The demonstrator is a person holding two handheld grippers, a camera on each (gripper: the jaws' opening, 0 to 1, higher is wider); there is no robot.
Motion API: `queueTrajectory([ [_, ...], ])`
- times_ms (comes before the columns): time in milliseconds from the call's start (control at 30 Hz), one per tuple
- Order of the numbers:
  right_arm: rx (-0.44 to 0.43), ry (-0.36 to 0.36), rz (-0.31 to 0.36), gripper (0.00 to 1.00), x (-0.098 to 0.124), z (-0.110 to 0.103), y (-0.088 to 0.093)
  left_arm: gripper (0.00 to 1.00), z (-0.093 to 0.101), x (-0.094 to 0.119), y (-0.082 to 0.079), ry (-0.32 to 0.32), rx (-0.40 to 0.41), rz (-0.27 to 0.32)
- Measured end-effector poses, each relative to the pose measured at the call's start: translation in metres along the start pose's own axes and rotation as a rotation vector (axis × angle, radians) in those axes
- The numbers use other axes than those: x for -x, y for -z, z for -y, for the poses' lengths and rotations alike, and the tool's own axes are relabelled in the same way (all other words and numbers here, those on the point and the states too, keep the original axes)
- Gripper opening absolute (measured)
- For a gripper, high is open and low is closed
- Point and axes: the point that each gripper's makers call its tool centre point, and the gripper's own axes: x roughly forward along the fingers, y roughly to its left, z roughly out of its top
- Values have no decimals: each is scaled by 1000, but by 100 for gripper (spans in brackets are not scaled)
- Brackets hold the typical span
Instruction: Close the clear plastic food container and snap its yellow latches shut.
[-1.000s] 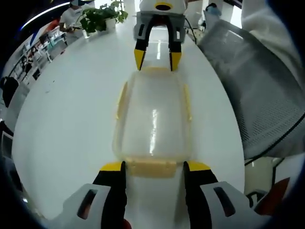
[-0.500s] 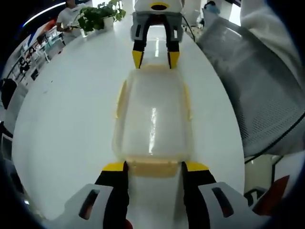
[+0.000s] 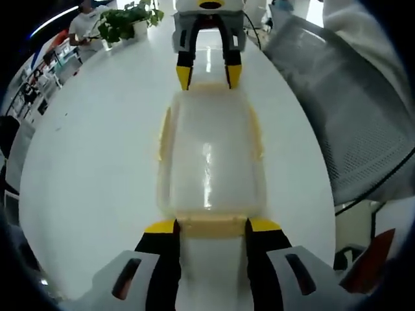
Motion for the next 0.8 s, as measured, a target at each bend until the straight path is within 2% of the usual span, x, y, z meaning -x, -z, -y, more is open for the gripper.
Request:
queueTrajectory([
  [233, -3, 4, -16, 37, -1, 0, 1, 37, -1, 0, 1, -4, 7, -18],
  [367, 4, 1, 1, 37, 0, 0, 1, 37, 1, 1, 2, -6, 8, -23],
  [533, 38, 4, -16, 37, 2, -6, -1, 37, 13, 8, 0, -6, 11, -27],
  [800, 42, 8, 37, 37, 26, -14, -13, 37, 20, 28, -7, -20, 6, -27],
])
